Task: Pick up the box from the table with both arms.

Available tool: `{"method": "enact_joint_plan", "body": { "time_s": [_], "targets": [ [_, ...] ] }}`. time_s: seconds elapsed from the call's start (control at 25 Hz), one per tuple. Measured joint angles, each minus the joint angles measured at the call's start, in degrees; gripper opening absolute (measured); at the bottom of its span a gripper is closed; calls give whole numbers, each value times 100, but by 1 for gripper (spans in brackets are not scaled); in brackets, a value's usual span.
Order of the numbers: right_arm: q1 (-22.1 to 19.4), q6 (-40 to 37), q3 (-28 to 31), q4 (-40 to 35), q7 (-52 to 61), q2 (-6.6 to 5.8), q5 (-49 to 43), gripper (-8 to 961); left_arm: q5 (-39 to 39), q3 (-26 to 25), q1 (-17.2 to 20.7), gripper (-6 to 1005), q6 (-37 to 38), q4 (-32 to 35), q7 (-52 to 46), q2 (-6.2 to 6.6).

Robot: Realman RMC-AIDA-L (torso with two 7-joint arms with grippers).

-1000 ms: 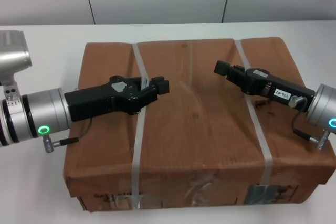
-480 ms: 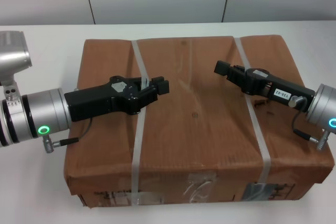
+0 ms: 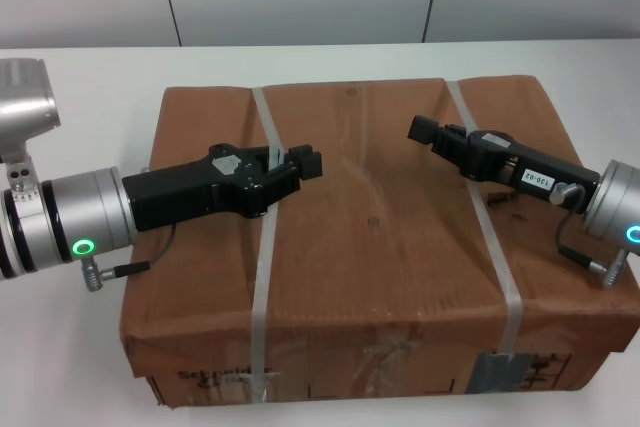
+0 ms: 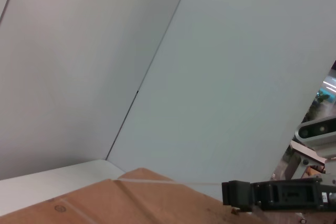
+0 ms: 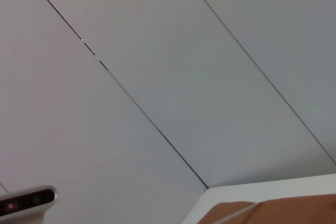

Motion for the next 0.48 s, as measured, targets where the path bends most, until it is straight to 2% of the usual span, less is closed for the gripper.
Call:
{"method": "enact_joint_plan", "body": {
  "time_s": [0.48],
  "targets": [
    [0, 0, 0, 0, 0, 0, 0, 28, -9, 0, 0, 154, 0, 0, 0, 0]
  ]
}}
